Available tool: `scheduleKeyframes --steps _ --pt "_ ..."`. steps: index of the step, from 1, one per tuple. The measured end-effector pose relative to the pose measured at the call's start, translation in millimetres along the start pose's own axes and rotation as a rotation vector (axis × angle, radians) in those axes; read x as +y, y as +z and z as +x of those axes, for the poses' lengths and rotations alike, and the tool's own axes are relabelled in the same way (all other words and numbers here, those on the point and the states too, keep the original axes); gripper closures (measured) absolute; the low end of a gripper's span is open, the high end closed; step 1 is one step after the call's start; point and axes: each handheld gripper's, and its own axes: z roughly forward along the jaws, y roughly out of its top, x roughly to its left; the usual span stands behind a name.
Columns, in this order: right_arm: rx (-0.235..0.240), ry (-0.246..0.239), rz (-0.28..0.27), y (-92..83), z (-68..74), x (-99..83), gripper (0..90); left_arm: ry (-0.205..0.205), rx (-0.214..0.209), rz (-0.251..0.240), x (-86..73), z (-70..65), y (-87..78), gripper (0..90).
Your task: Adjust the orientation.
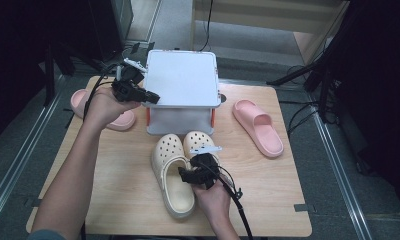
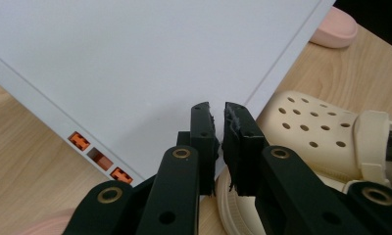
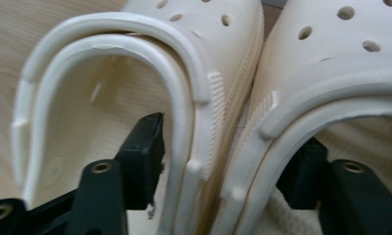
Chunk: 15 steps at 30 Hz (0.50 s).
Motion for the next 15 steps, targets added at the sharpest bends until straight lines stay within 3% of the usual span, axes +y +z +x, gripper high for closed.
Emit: scheduleKeyframes --steps 4,6,15 --pt "0.007 0.01 0.001 1.0 -3.4 1.0 52.7 -0.002 0.005 -0.003 -0.7 1.1 -0.6 82.8" --pt "0.006 0.012 0.013 0.4 -4.7 2.7 55.7 -0.011 0.029 -0.001 -1.9 3.3 -1.3 83.4" --pt "-0.031 0.023 0.029 -3.8 -6.3 4.8 63.3 -0.016 0.023 -0.007 -3.8 4.2 -1.7 86.1"
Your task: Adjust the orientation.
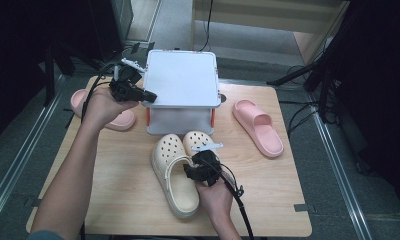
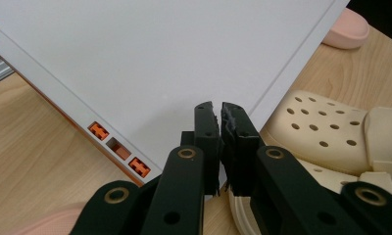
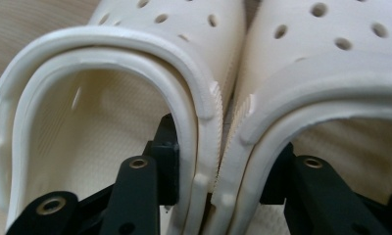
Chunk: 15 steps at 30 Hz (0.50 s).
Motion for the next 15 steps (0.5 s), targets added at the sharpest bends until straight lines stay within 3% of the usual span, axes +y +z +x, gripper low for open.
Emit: scheduleKeyframes --steps 4,15 --pt "0.01 0.041 -0.019 -5.7 -9.4 1.6 65.4 0.007 0.005 -0.004 0.1 -0.8 0.8 86.2" --pt "0.03 0.014 -0.083 -23.3 -12.4 21.8 65.7 -0.001 0.0 -0.018 -1.6 -0.1 1.0 86.0"
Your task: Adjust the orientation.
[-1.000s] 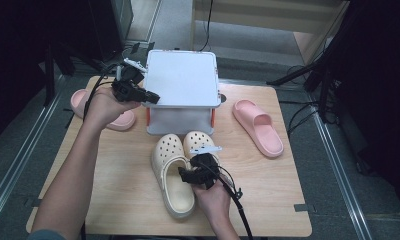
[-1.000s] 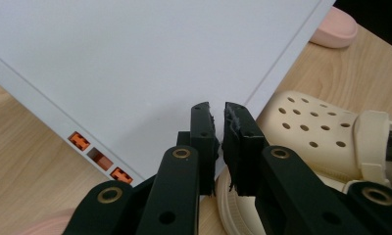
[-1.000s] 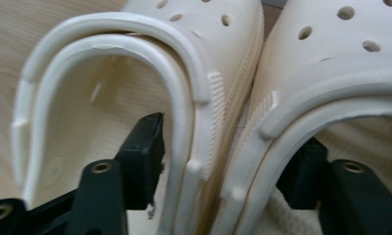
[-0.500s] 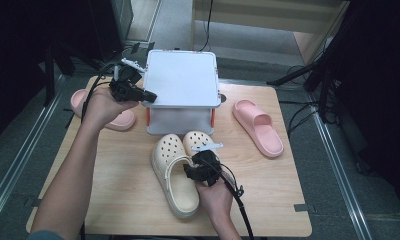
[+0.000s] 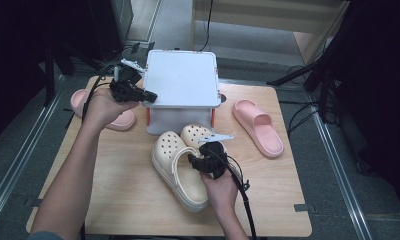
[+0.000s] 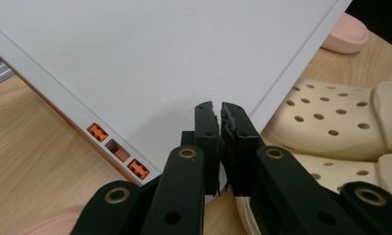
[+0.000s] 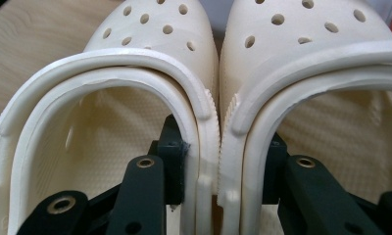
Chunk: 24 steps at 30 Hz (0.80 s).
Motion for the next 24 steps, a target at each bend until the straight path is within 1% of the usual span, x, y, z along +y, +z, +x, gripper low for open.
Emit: scheduleKeyframes --steps 2,4,5,10,11,12,13,16,17,19,20,22,24 --pt "0.0 -0.001 -0.008 -1.2 -0.2 3.0 65.7 0.0 0.001 0.001 0.0 -0.1 -0.1 86.0" --pt "-0.008 -0.013 -0.022 -1.6 -1.9 13.0 65.6 -0.002 0.003 0.0 -0.1 -0.6 0.0 86.0" --pt "-0.008 -0.013 -0.022 -1.6 -1.9 13.0 65.6 -0.002 0.003 0.0 -0.1 -0.6 0.0 86.0" --pt "-0.035 -0.031 -0.033 4.8 -5.1 30.3 65.6 -0.004 -0.002 0.0 -0.1 -1.0 0.3 86.0" --pt "-0.036 -0.031 -0.034 7.1 -6.2 33.8 65.6 -0.003 -0.002 -0.001 0.0 -1.1 0.5 86.0" --pt "-0.034 -0.031 -0.041 13.0 -8.8 40.5 65.6 0.0 -0.002 -0.001 0.0 -1.1 0.6 86.0" --pt "-0.034 -0.031 -0.041 13.0 -8.8 40.5 65.6 -0.001 -0.003 -0.001 0.1 -1.3 0.7 86.0" --pt "-0.036 -0.028 -0.05 23.5 -12.9 49.5 65.5 0.002 -0.004 -0.002 0.0 -0.8 0.6 86.0" --pt "-0.043 -0.027 -0.057 31.1 -14.7 54.1 65.6 0.0 -0.006 -0.002 -0.1 -0.6 0.5 86.0" --pt "-0.049 -0.03 -0.058 38.5 -16.2 57.5 65.5 0.0 -0.006 -0.001 -0.2 -0.3 0.4 85.9" --pt "-0.049 -0.03 -0.058 38.5 -16.2 57.5 65.5 0.0 -0.006 -0.002 -0.3 -0.5 0.4 85.9" --pt "-0.066 -0.028 -0.054 48.7 -17.5 60.3 65.5 0.0 -0.007 -0.004 -0.5 -0.3 0.4 85.8" --pt "-0.07 -0.029 -0.054 51.5 -17.8 60.7 65.5 -0.003 -0.006 -0.008 -0.7 -0.5 0.6 85.8"
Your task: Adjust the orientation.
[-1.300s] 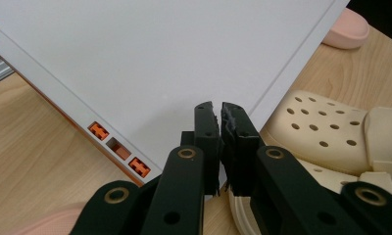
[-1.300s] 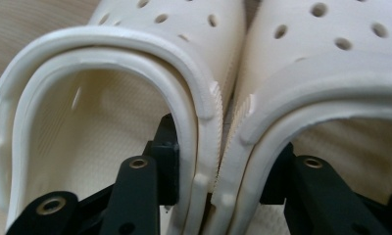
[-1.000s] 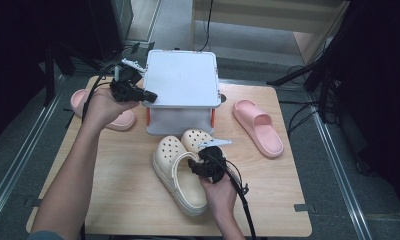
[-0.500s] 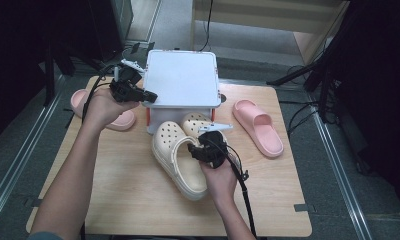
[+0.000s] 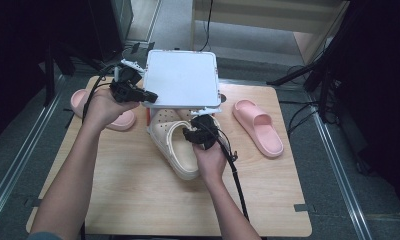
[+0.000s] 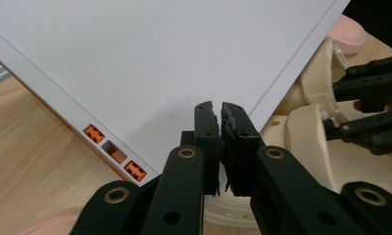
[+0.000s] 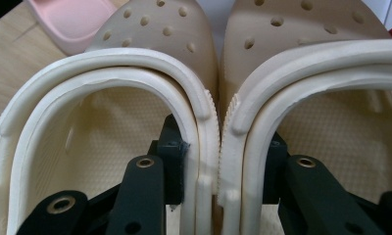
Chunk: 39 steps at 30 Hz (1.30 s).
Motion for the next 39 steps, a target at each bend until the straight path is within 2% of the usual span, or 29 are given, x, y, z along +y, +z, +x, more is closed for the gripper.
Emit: scheduleKeyframes --steps 4,8,15,16,22,29,34,36,39 --pt "-0.014 -0.005 -0.003 9.0 0.4 0.0 65.4 0.0 -0.001 -0.002 -0.2 0.2 0.1 85.8" --pt "-0.006 0.028 -0.013 17.8 -2.6 -1.8 65.4 0.0 0.002 0.0 0.0 -0.6 0.1 85.8" --pt "-0.007 0.035 -0.03 25.2 -6.3 -0.9 65.4 -0.001 0.0 -0.003 -0.4 -0.5 0.2 85.8" --pt "0.004 0.038 -0.033 27.6 -7.7 -0.6 65.3 0.0 0.0 -0.003 -0.4 -0.5 0.2 85.9" --pt "-0.012 0.022 -0.043 30.6 -5.5 -1.2 65.1 -0.004 -0.002 -0.005 -1.0 -0.1 0.1 86.0" --pt "0.011 0.042 -0.047 31.1 -9.5 -4.8 63.8 -0.004 -0.002 -0.006 -1.1 -0.2 0.1 86.0" --pt "0.015 0.023 -0.046 30.2 -8.3 -9.4 60.5 -0.004 -0.003 -0.007 -1.1 -0.4 0.5 86.0" --pt "0.008 0.014 -0.046 29.0 -5.5 -9.7 56.1 -0.003 -0.001 -0.008 -1.2 -0.6 0.4 86.0" --pt "0.023 0.033 -0.053 26.1 -6.1 -9.9 54.1 -0.004 -0.001 -0.009 -1.3 -0.7 0.5 86.0"
